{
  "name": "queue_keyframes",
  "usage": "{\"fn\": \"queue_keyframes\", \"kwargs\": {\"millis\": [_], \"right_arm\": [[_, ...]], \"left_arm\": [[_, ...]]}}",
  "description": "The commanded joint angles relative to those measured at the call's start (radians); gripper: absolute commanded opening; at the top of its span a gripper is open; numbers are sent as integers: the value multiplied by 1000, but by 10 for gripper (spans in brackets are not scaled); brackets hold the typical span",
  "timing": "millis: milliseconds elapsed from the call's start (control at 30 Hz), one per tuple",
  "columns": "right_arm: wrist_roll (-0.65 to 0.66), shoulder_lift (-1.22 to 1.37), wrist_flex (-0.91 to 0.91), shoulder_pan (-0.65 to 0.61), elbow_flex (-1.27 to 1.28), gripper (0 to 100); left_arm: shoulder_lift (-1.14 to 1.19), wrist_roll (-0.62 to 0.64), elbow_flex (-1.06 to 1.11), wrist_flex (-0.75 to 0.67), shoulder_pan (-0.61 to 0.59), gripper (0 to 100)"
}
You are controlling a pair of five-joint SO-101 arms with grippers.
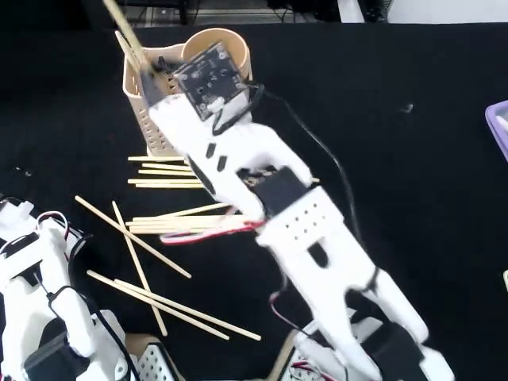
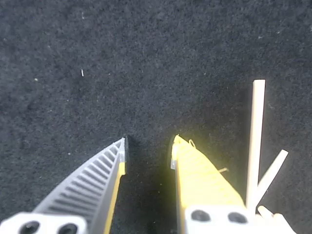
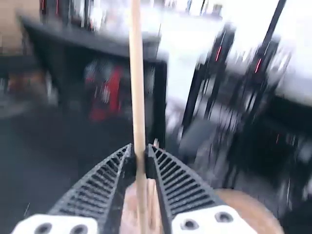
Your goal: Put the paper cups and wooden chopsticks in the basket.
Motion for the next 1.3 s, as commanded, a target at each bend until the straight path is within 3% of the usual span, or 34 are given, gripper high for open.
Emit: {"fn": "queue_keyframes", "kwargs": {"millis": [0,333,567,700,867,1000,1267], "right_arm": [[9,99,-285,21,-76,11],[15,486,-359,23,-449,11],[17,590,-324,32,-417,12],[15,545,-121,35,-417,33],[11,456,104,38,-455,165],[11,326,296,32,-475,166],[11,-15,934,20,-340,168]], "left_arm": [[-29,8,-4,-15,-2,162],[-29,8,-4,-15,-2,162],[-29,8,-4,-15,-2,162],[-29,8,-4,-15,-2,163],[-29,8,-4,-15,-2,163],[-29,8,-2,-15,-2,163],[-29,8,-2,-15,-2,163]]}}
